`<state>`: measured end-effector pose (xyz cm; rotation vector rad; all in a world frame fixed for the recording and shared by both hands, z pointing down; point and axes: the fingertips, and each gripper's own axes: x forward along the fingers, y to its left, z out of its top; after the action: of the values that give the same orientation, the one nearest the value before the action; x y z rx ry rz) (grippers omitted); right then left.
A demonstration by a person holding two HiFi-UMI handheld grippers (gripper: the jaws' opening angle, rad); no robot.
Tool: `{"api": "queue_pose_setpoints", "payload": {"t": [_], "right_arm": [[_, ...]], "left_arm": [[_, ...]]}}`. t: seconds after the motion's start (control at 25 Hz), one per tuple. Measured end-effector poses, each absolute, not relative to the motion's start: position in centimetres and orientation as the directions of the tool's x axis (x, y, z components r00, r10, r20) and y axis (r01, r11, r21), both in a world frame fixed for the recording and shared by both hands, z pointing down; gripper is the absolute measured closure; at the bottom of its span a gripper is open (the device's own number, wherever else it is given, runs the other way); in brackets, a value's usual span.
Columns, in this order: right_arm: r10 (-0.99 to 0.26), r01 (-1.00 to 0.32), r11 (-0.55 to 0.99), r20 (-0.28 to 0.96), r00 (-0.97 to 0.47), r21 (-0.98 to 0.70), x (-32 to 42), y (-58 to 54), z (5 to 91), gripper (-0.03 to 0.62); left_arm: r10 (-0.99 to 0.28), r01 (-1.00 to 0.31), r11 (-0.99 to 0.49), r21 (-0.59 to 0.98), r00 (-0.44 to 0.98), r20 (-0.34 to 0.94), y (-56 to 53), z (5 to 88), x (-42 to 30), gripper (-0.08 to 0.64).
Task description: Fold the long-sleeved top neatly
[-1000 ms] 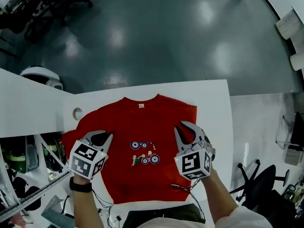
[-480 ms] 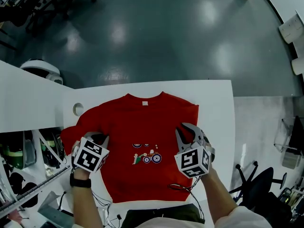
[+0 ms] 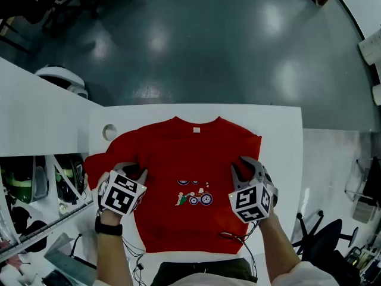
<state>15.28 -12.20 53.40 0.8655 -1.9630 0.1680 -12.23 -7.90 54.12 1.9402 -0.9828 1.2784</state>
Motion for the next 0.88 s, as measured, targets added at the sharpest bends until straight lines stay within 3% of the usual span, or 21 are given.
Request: {"api": "queue_pose_setpoints", "payload": {"t": [0.28,0.88], "right_arm": [[-0.521,-0.583,0.773,0.777,-0.354,0.253,10.2,-13.2,50.9,0.485],[-0.417,-0.346,0.901,0.747,-0.518,0.263,-10.6,-11.1,50.1,0.483]], "left_arm": [[-0.338,-0.890,-0.445,0.098,0.268,0.902,-6.1,51.7,-17.0,0.465],[-0.454,-0.989,-0.127,0.078,0.128,0.882,1.7,53.5,-34.8,0.466]]}}
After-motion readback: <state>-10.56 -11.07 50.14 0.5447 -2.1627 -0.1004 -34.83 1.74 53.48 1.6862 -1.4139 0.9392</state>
